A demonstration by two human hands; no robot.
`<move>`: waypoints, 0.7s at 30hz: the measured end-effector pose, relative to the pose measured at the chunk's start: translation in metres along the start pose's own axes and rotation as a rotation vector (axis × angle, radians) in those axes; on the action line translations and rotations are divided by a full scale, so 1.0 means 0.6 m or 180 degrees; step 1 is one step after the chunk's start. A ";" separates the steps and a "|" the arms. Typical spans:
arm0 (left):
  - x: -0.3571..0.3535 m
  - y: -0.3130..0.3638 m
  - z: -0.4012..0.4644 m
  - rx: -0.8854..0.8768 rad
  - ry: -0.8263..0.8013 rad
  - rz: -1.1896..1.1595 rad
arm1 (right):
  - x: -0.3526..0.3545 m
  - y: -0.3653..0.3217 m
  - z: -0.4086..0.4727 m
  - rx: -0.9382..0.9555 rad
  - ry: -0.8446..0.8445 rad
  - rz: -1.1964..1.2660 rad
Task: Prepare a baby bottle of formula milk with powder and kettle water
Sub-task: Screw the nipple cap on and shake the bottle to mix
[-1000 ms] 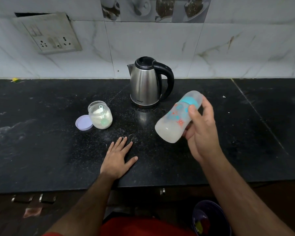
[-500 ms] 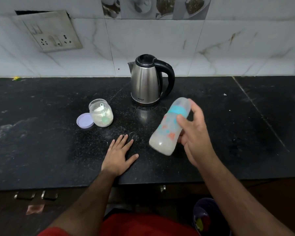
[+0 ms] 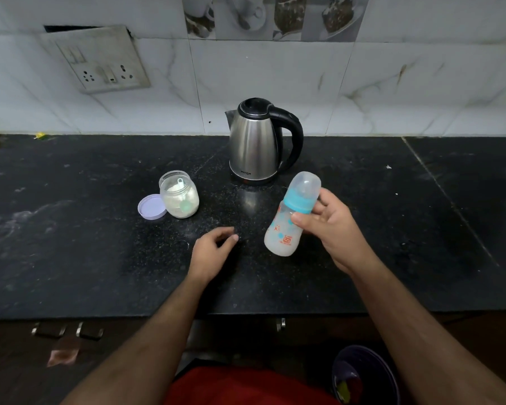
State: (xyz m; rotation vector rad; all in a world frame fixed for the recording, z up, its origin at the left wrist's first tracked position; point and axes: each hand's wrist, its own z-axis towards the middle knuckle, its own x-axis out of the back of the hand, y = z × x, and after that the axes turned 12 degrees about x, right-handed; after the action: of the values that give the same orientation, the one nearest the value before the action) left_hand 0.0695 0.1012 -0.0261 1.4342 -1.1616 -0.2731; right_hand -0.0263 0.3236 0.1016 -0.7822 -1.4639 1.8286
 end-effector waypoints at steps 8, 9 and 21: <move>-0.011 0.150 -0.036 -0.0445 -0.0898 -0.1086 | 0.010 0.015 0.024 0.0017 -0.0172 -0.0242; -0.010 0.161 -0.037 -0.0528 -0.0931 -0.1090 | 0.010 0.013 0.028 0.0031 -0.0178 -0.0263; -0.017 0.153 -0.008 -0.0578 -0.0971 -0.0887 | 0.018 0.051 0.063 0.0058 -0.0189 -0.0664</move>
State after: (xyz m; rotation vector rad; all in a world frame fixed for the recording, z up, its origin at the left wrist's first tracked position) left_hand 0.0244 0.1313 0.0491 1.4227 -1.1429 -0.7957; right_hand -0.0663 0.3051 0.0787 -0.5479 -1.5042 1.7169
